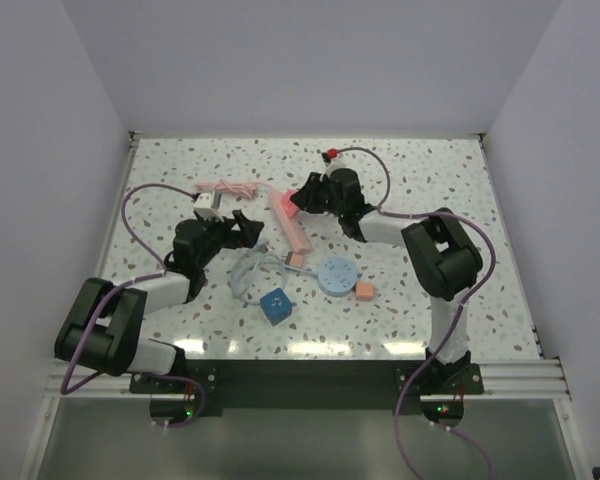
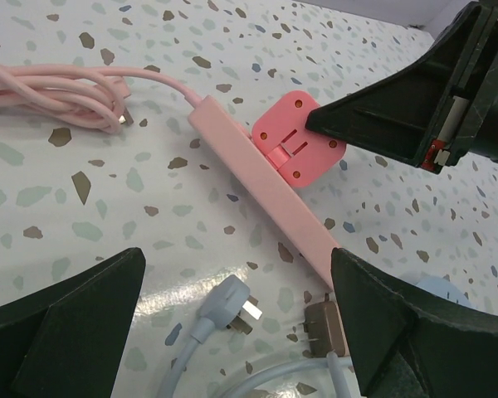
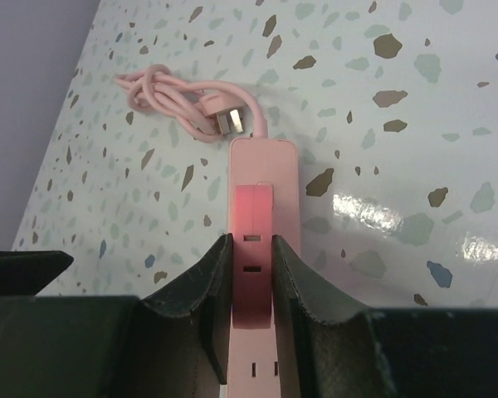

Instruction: Insert the plug

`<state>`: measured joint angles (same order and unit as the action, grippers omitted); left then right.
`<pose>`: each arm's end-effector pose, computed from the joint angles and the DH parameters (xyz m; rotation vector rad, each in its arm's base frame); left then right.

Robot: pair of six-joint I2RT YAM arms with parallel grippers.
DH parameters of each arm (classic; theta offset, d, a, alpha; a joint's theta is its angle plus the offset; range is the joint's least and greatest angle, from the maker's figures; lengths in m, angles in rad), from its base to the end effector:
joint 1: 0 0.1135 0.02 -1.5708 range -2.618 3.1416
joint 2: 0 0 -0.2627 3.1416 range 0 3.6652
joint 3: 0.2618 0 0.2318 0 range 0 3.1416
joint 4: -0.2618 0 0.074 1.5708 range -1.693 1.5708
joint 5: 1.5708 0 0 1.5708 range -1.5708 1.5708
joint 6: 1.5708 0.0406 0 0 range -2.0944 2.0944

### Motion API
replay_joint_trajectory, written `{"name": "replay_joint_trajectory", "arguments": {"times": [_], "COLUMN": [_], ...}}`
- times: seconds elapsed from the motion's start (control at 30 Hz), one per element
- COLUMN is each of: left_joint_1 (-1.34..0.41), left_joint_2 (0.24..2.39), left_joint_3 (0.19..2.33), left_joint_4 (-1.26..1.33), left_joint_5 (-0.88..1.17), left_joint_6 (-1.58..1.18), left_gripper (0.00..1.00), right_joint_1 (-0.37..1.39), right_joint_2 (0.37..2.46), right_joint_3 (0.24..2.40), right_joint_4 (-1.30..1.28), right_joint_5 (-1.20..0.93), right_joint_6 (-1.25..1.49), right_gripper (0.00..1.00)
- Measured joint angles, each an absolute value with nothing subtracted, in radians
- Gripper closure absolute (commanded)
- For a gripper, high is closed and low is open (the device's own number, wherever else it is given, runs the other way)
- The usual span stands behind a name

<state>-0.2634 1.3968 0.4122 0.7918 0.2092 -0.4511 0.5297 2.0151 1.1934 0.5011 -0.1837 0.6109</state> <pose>0.2488 -0.0758 0.1971 -0.0138 1.8130 -0.6979 0.3737 0.2274 0.1917 -0.0515 2.0000 0.9325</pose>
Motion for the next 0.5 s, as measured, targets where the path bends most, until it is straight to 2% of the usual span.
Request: {"name": "replay_joint_trajectory", "arguments": {"times": [0.5], "left_joint_1": [-0.263], "left_joint_2": [1.399], "left_joint_3": [0.392], "left_joint_4": [0.799], "left_joint_5": [0.208], "left_joint_6": [-0.451], "left_gripper": [0.0], "right_joint_1": [0.715], "right_joint_2": [1.983], "right_joint_3": [1.261], "right_joint_4": [0.349], "right_joint_5": [0.1], "right_joint_6": [0.378], "right_gripper": [0.8]}}
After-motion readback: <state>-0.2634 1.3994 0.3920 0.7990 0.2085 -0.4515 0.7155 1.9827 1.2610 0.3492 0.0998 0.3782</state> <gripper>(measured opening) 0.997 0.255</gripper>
